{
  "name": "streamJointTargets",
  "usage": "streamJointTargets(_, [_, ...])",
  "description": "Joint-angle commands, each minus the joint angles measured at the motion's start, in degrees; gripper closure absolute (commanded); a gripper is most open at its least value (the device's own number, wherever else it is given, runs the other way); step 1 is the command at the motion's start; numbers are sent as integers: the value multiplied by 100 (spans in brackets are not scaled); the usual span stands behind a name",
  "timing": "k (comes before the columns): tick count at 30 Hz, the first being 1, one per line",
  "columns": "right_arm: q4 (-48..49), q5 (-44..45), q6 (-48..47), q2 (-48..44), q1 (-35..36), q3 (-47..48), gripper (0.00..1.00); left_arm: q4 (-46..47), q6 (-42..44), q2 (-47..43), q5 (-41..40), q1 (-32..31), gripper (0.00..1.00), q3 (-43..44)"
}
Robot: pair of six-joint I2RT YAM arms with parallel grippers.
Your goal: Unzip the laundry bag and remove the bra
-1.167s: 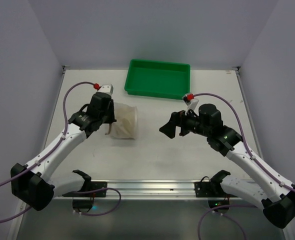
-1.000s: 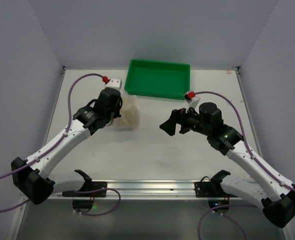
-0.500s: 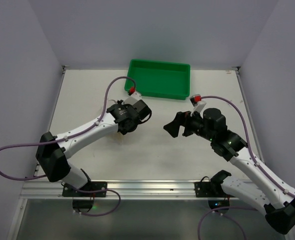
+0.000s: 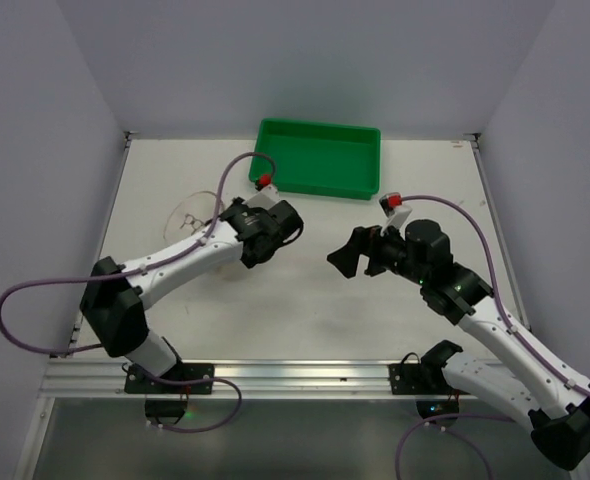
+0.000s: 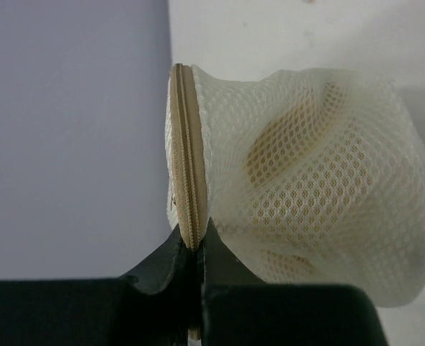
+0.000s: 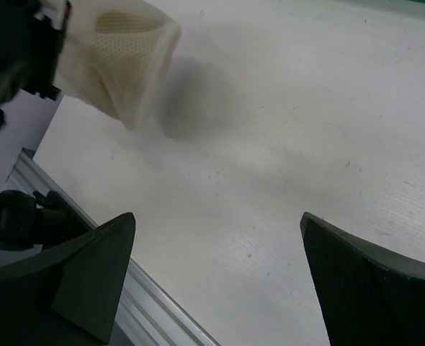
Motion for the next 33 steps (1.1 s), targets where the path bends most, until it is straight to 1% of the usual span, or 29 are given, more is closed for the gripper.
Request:
streamJointTargets(1, [251, 95, 55, -171, 20, -131, 1, 275, -613, 752, 183, -471, 100, 430])
streamJointTargets(3, [207, 165, 108, -293, 19, -184, 1, 458, -668, 1024, 358, -778, 100, 616])
streamJointTargets(4, [207, 252, 108, -338, 20, -254, 1, 590, -712, 1069, 638, -876, 100, 756])
streamJointTargets(5, [207, 288, 134, -391, 20, -298, 1, 722, -721, 1096, 806, -1033, 100, 784])
streamJointTargets(6, [216, 332, 152, -443, 11, -333, 1, 1019, -730, 1140, 947, -1104, 100, 784])
streamJointTargets(7, [216, 419, 170, -539, 19, -403, 1, 1126, -834, 1175, 1183, -1157, 99, 793])
streamJointTargets(8, [207, 472, 213, -593, 20, -447, 1, 1206, -887, 1219, 1281, -1271, 94, 793])
streamJointTargets(10, [207, 674, 275, -785, 19, -596, 1, 1425, -1097, 1385, 1588, -1386, 93, 819])
streamJointTargets(11, [216, 718, 319, -856, 11, -658, 1, 1496, -1160, 1447, 1720, -1508, 88, 837])
streamJointTargets(13, [216, 841, 363, -997, 19, -790, 1, 1856, -1274, 1492, 1932, -1658, 86, 776])
streamJointTargets(15, [207, 930, 416, -1216, 20, -869, 1, 2058, -1380, 1422, 2020, -1817, 76, 793])
streamJointTargets(16, [207, 947, 433, -1287, 11, -931, 1, 2120, -1450, 1378, 2055, -1843, 70, 784])
streamJointTargets(17, [198, 965, 460, -1427, 19, -957, 1, 2146, -1477, 1308, 2099, -1870, 54, 784])
streamJointTargets(19, [190, 965, 469, -1559, 20, -1036, 1, 2252, -1486, 1071, 2213, -1861, 32, 801])
streamJointTargets(20, [190, 965, 469, -1664, 20, -1054, 1, 2278, -1486, 965, 2266, -1870, 14, 793])
streamJointTargets(22, [190, 965, 416, -1735, 20, -1107, 1, 2393, -1416, 693, 2407, -1861, 3, 810])
streamJointTargets(25, [181, 956, 355, -1771, 20, -1090, 1, 2332, -1302, 262, 2469, -1852, 0, 959])
streamJointTargets(27, [216, 851, 249, -1771, 20, -1054, 1, 2314, -1196, -167, 2530, -1712, 0, 986])
streamJointTargets(28, [233, 694, 223, -1754, 20, -1011, 1, 2349, -1013, -317, 2904, -1572, 0, 925])
streamJointTargets(29, [260, 605, 162, -1736, 20, -993, 1, 2453, -959, -484, 3230, -1084, 0, 855])
streamJointTargets(30, [338, 509, 135, -1692, 20, -975, 1, 2585, -880, -834, 3608, -774, 0, 567])
streamJointTargets(31, [365, 290, 100, -1570, 20, -923, 1, 2778, -723, -1012, 4438, -423, 0, 364])
streamJointTargets(32, [391, 184, 39, -1499, 20, -879, 1, 3041, -695, -1179, 4786, 242, 0, 197])
streamJointTargets(33, [427, 87, 21, -1429, 20, -852, 1, 3139, -668, -1407, 5076, 527, 0, 30])
